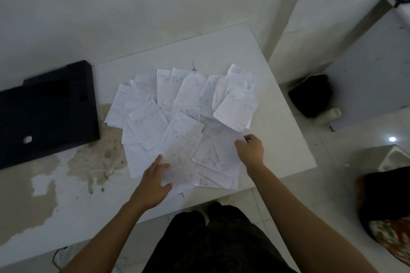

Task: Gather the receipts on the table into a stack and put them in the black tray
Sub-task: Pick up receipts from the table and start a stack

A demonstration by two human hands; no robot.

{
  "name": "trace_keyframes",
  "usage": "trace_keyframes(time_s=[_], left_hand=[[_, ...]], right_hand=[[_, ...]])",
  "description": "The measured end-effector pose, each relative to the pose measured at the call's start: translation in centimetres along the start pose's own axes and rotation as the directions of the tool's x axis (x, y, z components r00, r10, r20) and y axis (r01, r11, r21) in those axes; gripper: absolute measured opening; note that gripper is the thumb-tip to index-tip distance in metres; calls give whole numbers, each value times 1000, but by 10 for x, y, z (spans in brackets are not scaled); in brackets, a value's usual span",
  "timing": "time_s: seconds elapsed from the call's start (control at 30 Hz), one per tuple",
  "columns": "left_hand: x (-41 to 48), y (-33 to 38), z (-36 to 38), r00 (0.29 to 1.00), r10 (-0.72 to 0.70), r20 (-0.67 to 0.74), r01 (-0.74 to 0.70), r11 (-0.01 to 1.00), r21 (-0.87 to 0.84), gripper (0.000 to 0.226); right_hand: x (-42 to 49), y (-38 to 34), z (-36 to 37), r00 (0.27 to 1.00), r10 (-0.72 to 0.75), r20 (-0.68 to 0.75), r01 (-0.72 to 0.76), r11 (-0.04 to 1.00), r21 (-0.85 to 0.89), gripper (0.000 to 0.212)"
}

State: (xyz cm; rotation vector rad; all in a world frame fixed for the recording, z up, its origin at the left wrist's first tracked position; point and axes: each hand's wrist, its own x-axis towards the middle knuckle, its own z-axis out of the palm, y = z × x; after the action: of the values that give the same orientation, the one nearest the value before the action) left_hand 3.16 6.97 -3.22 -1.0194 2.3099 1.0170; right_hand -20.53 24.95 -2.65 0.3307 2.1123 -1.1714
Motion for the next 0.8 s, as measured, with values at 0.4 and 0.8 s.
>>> trace_keyframes(time_s=[0.4,0.8], left_hand=[[0,-2,2,1000,-8,12,8,1000,-11,63],[4,-40,-12,979,117,170,-112,993,-39,67]], right_hand=[[-31,64,9,939,-336,67,299,709,-638,32],[-39,46,25,965,-244,97,256,793,-552,25]])
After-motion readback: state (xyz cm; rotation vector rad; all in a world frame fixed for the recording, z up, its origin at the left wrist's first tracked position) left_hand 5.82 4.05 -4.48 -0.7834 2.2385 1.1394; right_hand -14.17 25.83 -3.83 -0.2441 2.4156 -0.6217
